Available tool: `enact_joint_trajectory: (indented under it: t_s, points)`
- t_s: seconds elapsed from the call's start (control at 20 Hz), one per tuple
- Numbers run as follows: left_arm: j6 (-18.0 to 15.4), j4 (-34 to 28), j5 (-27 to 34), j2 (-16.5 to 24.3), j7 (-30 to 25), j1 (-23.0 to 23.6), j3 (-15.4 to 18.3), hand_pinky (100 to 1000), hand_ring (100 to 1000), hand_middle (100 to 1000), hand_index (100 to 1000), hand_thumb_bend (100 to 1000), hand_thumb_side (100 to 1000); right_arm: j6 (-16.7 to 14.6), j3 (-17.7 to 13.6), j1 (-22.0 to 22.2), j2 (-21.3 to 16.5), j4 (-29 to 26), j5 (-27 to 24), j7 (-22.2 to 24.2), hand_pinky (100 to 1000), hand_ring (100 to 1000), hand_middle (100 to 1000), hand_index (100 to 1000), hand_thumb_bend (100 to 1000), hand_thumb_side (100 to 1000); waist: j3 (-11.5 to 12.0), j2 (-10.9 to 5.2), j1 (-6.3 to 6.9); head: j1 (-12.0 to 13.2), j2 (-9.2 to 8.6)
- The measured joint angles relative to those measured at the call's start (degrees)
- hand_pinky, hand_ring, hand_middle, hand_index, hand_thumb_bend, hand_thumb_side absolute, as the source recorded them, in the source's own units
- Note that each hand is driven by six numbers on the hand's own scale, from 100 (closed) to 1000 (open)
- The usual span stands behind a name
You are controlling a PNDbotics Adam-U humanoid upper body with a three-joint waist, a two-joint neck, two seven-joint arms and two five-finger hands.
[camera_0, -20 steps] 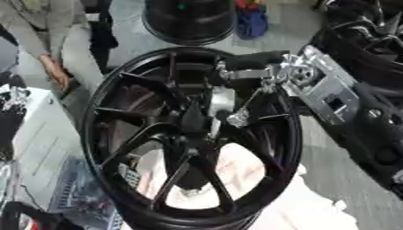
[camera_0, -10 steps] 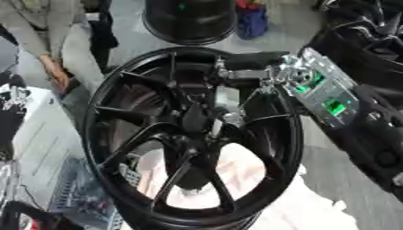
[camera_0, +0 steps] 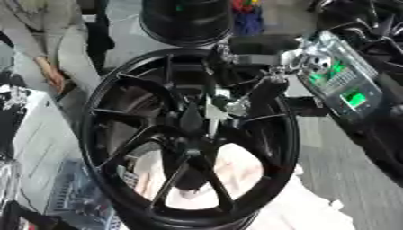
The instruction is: Pull the pin out of the wheel hub.
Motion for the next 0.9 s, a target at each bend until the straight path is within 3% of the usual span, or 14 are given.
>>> enact_joint_trajectory:
  t_s: [0.2, 0.4, 0.45, 0.6, 0.7, 0.75, 0.9]
  points:
    - [0.0, 0.0, 0.0, 0.0, 0.0, 0.0, 0.0, 811, 614, 730, 776, 226, 446, 1.2, -0.6, -0.4, -1.3, -2.8, -1.0, 0.5, 401, 497, 555, 574, 100, 100, -0.2, -0.23, -0.1, 0.0, 0.0]
    - [0.0, 0.0, 0.0, 0.0, 0.0, 0.0, 0.0, 811, 614, 730, 776, 225, 445, 1.9, -1.0, -0.4, -1.8, -4.1, -1.5, 0.9, 494, 605, 660, 747, 113, 100, -0.2, -0.28, -0.11, 0.0, 0.0]
    - [0.0, 0.0, 0.0, 0.0, 0.0, 0.0, 0.0, 811, 614, 730, 776, 225, 446, 2.0, -1.0, -0.4, -1.8, -4.2, -1.5, 1.1, 534, 651, 731, 842, 210, 161, -0.2, -0.28, -0.11, 0.0, 0.0]
    - [0.0, 0.0, 0.0, 0.0, 0.0, 0.0, 0.0, 811, 614, 730, 776, 224, 446, 2.3, -0.9, -0.4, -1.9, -4.1, -1.2, 2.2, 614, 740, 793, 918, 331, 261, -0.1, -0.28, -0.11, 0.0, 0.0]
    - [0.0, 0.0, 0.0, 0.0, 0.0, 0.0, 0.0, 811, 614, 730, 776, 224, 446, 2.4, -0.8, -0.4, -1.8, -3.6, -0.5, 3.0, 638, 759, 803, 927, 354, 275, -0.1, -0.28, -0.11, 0.0, 0.0]
    - [0.0, 0.0, 0.0, 0.0, 0.0, 0.0, 0.0, 811, 614, 730, 776, 224, 446, 2.5, -0.7, -0.3, -1.8, -3.3, -0.2, 3.2, 706, 818, 836, 947, 383, 296, -0.1, -0.28, -0.11, 0.0, 0.0]
    - [0.0, 0.0, 0.0, 0.0, 0.0, 0.0, 0.0, 811, 613, 730, 776, 224, 447, 3.0, -0.6, 0.0, -1.4, -1.7, 0.7, 4.0, 731, 842, 857, 956, 395, 304, 0.1, -0.28, -0.11, 0.0, 0.0]
